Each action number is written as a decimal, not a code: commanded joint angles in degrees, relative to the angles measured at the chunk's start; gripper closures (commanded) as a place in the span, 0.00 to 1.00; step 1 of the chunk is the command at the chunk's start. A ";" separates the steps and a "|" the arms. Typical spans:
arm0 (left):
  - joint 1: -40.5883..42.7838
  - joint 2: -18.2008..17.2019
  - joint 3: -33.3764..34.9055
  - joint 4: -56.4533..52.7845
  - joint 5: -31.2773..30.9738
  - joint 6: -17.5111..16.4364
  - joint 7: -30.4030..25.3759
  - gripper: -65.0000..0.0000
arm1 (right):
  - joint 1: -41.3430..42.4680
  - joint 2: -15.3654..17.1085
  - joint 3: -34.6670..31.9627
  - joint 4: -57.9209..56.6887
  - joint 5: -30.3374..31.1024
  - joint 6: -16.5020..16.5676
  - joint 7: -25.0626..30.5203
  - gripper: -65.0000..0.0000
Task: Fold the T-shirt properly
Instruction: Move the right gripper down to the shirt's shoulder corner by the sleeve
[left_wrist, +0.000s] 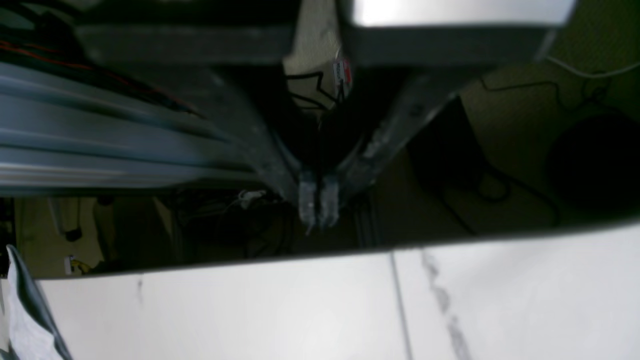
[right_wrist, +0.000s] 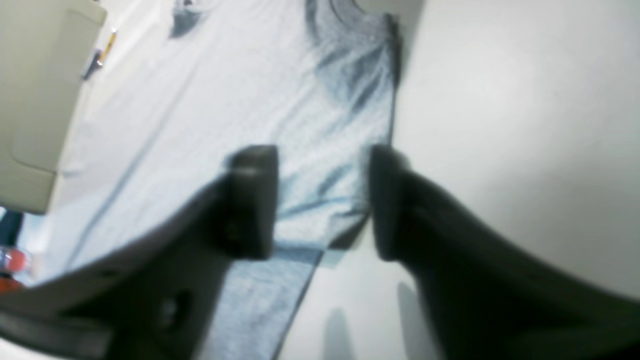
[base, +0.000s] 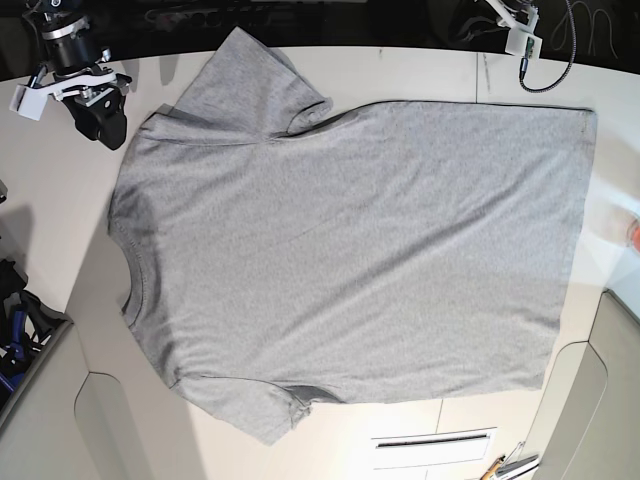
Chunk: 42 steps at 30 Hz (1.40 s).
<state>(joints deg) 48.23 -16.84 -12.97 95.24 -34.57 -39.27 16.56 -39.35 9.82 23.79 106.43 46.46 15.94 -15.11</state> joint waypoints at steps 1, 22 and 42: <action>0.22 -0.31 -0.24 0.81 -1.27 -0.73 -0.85 0.89 | -0.33 0.44 0.46 0.83 -0.28 0.76 1.11 0.46; -2.36 -0.33 -0.24 0.81 -2.27 -0.73 0.24 0.58 | 13.51 -1.46 -1.18 -16.13 1.36 1.01 -6.58 0.47; -7.85 -0.35 -11.65 0.81 -3.61 -0.73 1.09 0.58 | 13.81 -1.44 -6.71 -16.94 -1.51 0.98 -6.56 1.00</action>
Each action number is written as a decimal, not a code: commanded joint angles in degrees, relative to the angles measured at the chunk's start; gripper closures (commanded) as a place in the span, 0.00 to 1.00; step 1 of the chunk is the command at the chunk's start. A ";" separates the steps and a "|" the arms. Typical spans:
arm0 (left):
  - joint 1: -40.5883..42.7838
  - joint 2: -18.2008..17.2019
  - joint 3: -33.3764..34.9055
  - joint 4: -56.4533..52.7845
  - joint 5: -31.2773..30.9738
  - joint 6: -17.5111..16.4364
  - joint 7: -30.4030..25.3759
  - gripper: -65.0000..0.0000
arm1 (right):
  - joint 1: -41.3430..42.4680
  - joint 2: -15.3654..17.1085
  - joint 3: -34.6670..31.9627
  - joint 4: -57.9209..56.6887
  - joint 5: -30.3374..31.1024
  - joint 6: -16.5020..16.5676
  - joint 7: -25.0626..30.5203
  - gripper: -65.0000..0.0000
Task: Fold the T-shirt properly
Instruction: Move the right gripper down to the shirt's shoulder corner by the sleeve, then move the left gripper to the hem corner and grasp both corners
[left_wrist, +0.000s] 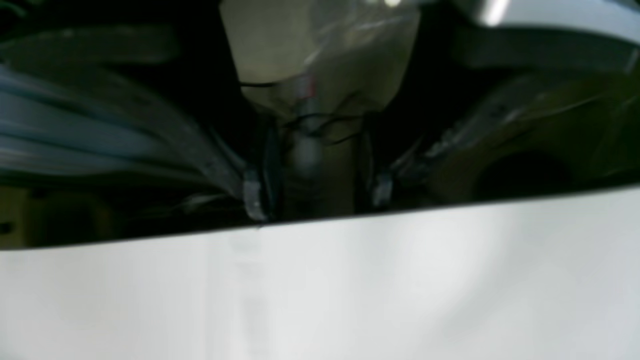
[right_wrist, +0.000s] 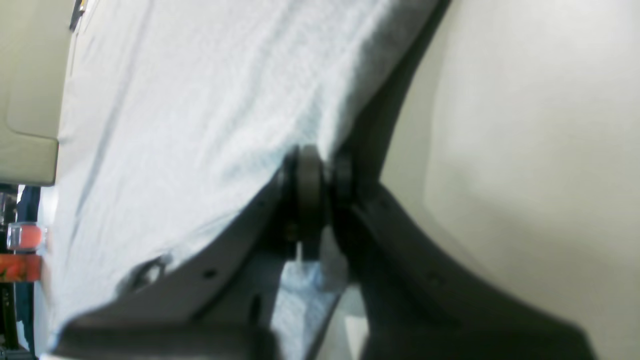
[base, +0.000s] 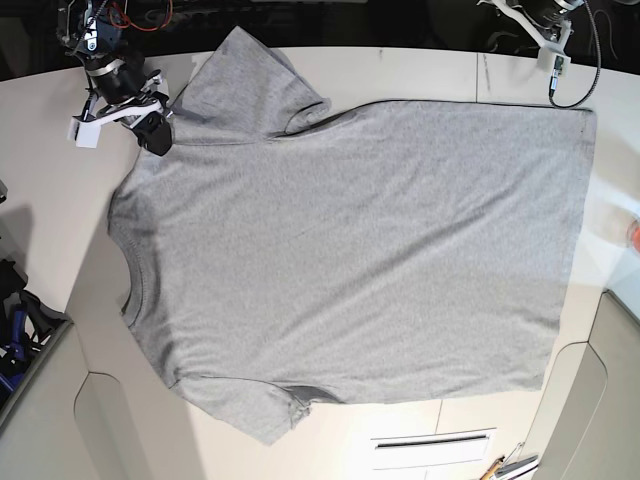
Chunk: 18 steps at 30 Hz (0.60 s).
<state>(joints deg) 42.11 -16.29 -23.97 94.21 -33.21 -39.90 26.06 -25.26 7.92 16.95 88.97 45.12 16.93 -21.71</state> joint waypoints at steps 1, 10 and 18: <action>-2.62 -0.92 -1.60 1.84 -4.98 -0.10 -7.76 0.58 | -0.28 0.46 0.13 0.52 -0.15 0.00 0.07 1.00; -11.69 -5.81 -6.93 1.81 -11.10 3.30 1.68 0.58 | -0.28 0.46 0.13 0.52 -0.17 0.00 0.04 1.00; -13.64 -8.17 -8.13 1.84 -16.24 3.26 7.74 0.58 | -0.26 0.46 0.13 0.55 -1.20 0.02 0.07 1.00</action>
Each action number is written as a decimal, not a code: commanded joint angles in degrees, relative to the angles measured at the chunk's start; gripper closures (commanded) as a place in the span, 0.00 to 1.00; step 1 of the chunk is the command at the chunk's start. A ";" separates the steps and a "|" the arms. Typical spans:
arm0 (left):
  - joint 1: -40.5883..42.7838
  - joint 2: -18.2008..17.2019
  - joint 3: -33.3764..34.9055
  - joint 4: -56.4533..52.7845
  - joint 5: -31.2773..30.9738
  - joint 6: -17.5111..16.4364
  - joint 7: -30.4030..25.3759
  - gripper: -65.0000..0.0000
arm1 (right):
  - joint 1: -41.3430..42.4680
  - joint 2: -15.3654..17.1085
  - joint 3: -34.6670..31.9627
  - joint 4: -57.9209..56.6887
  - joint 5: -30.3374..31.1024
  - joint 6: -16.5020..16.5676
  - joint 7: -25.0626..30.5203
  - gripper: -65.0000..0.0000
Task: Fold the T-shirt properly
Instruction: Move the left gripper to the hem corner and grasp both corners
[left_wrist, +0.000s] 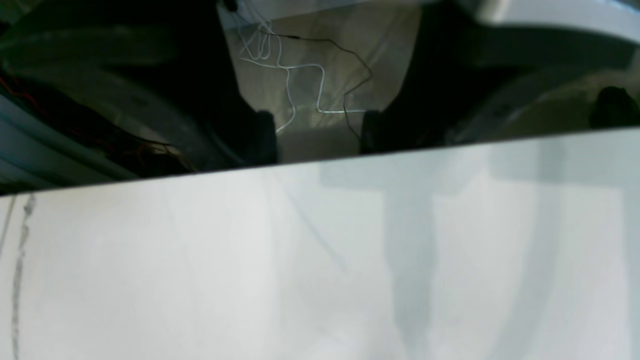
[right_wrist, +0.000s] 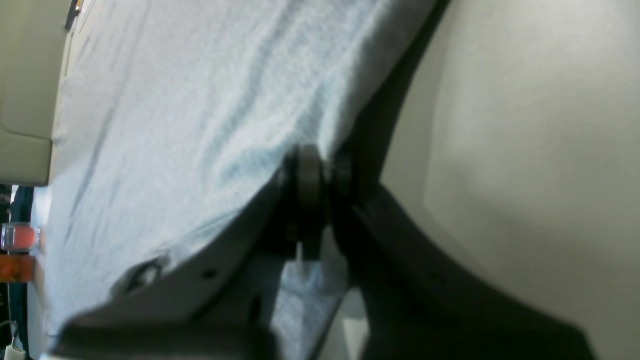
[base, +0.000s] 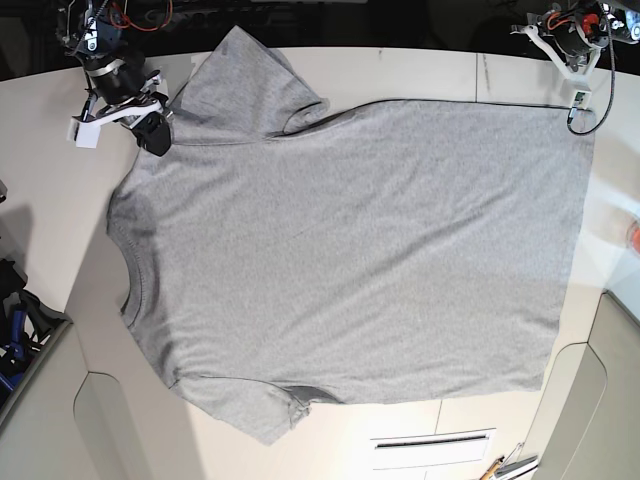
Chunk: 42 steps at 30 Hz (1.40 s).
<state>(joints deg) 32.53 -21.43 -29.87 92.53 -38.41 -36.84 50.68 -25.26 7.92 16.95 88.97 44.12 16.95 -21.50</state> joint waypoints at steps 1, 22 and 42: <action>-4.04 -3.04 -2.78 3.52 -11.43 0.20 -15.93 0.58 | -0.28 0.46 0.13 0.52 -0.22 0.00 -0.15 1.00; 7.13 -2.86 -11.21 3.52 -25.24 -3.16 -6.88 0.58 | -0.22 0.46 0.13 0.52 -0.24 -0.02 -0.17 1.00; -4.22 -3.82 -11.21 -3.08 -19.61 0.72 -8.46 0.58 | -0.15 0.48 0.13 0.55 -0.24 0.00 -0.15 1.00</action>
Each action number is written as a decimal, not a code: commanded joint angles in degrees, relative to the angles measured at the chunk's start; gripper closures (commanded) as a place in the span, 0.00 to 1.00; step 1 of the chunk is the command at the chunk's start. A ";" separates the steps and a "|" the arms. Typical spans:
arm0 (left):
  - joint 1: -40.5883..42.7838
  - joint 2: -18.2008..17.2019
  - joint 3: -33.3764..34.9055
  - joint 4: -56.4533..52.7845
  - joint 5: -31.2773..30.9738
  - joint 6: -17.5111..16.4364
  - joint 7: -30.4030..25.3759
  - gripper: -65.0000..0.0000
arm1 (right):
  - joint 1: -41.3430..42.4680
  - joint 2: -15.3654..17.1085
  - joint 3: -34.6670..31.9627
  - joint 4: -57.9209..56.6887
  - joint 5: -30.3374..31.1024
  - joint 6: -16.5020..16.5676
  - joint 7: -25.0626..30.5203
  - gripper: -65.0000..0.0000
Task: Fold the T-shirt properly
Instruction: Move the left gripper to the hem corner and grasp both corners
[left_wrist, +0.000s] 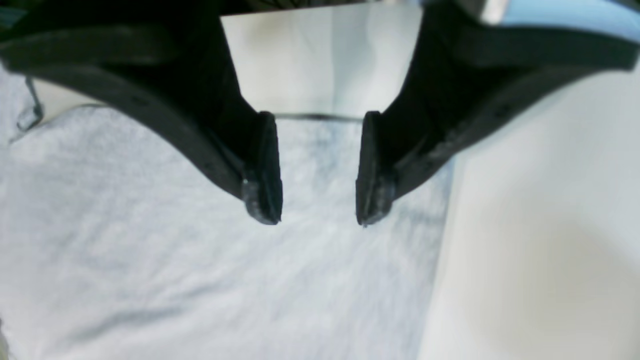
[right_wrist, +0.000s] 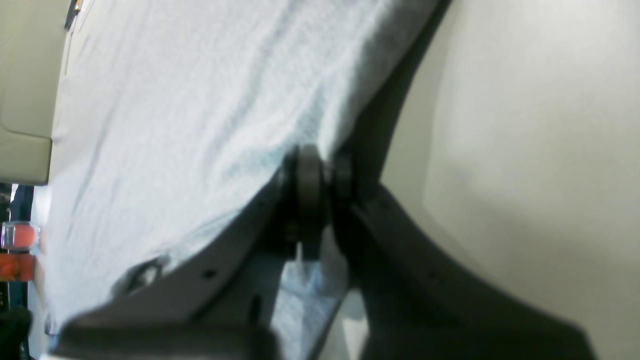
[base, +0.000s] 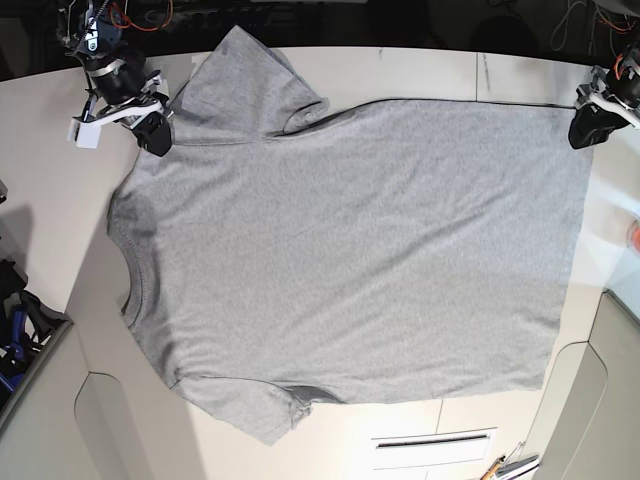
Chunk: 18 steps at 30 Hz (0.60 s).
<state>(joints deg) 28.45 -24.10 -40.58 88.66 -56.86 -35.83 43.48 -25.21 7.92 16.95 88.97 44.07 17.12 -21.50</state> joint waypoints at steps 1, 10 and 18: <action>-0.85 -1.33 -0.50 -1.09 -1.22 -0.28 -1.27 0.58 | -0.20 0.46 0.13 0.55 -0.20 -0.20 -0.15 1.00; -4.31 -3.78 -1.73 -15.23 -2.43 -0.35 -1.70 0.58 | -0.20 0.48 0.13 0.52 -0.22 -0.20 -0.15 1.00; -4.28 -3.87 -12.61 -15.56 -3.98 -1.51 -1.36 0.58 | -0.20 0.48 0.13 0.55 -0.39 -0.17 -0.15 1.00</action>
<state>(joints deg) 24.18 -26.68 -52.86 72.34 -59.59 -36.67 42.83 -25.21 7.92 16.95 88.97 44.05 17.12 -21.52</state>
